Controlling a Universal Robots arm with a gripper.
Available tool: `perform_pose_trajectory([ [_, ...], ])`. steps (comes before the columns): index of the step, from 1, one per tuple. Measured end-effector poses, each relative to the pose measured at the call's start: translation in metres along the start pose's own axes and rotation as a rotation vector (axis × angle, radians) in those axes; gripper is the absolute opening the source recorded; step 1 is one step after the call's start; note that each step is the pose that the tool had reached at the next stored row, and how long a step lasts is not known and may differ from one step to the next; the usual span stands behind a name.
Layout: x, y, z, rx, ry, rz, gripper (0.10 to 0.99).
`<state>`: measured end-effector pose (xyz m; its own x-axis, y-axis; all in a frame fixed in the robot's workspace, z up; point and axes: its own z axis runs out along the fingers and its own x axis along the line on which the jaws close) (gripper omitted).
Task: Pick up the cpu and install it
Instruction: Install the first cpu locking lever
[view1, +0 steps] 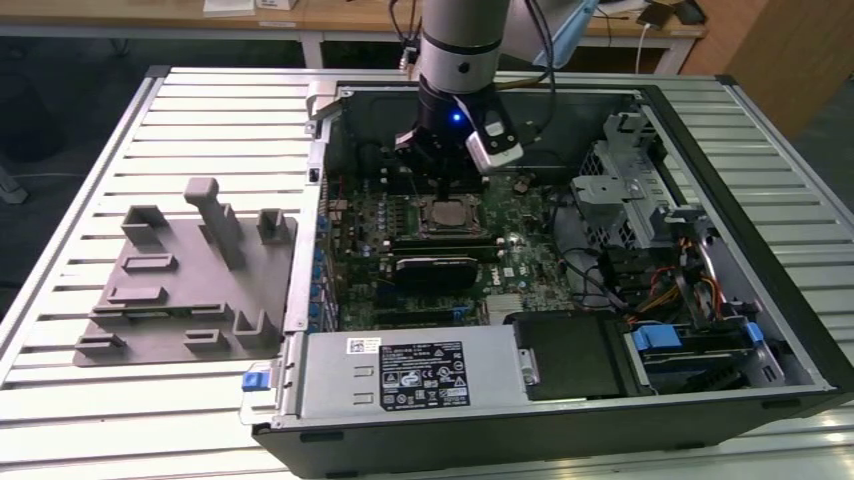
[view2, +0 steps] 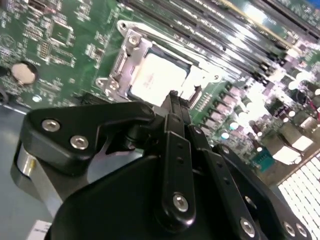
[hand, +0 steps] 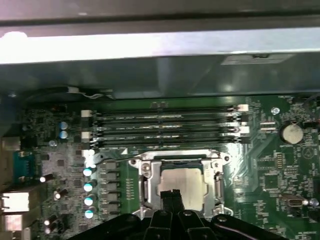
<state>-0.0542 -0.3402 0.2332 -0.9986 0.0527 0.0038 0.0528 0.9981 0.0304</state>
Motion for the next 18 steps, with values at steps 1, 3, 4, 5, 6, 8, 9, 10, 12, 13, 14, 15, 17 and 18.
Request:
perform_pose_trajectory([
  [1,0.0015,-0.0001,0.0,0.0,-0.0002,0.0,0.106],
  [3,0.0042,-0.0002,0.0,0.0,-0.0003,0.0,0.106],
  [4,0.0055,-0.0003,0.0,0.0,-0.0003,0.0,0.106],
  [5,0.0072,-0.0004,0.0,0.0,-0.0004,0.0,0.106],
  [6,0.0089,-0.0005,0.0,0.0,-0.0006,0.0,0.106],
  [8,0.0126,-0.0007,0.0,0.0,-0.0027,0.0,0.106],
  [9,0.0147,-0.0008,0.0,0.0,-0.0042,0.0,0.106],
  [10,0.0168,-0.0009,0.0,0.0,-0.0055,0.0,0.106],
  [12,0.0217,-0.0012,0.0,0.0,-0.0081,0.0,0.106],
  [13,0.024,-0.0013,0.0,0.0,-0.0092,0.0,0.106],
  [14,0.0261,-0.0014,0.0001,-0.001,-0.0103,0.0,0.106],
  [15,0.0282,-0.0015,0.0001,-0.001,-0.0112,0.0,0.106],
  [17,0.0319,-0.0017,0.0001,-0.001,-0.013,0.0,0.106],
  [18,0.0341,-0.0018,0.0001,-0.001,-0.014,0.0,0.106],
])
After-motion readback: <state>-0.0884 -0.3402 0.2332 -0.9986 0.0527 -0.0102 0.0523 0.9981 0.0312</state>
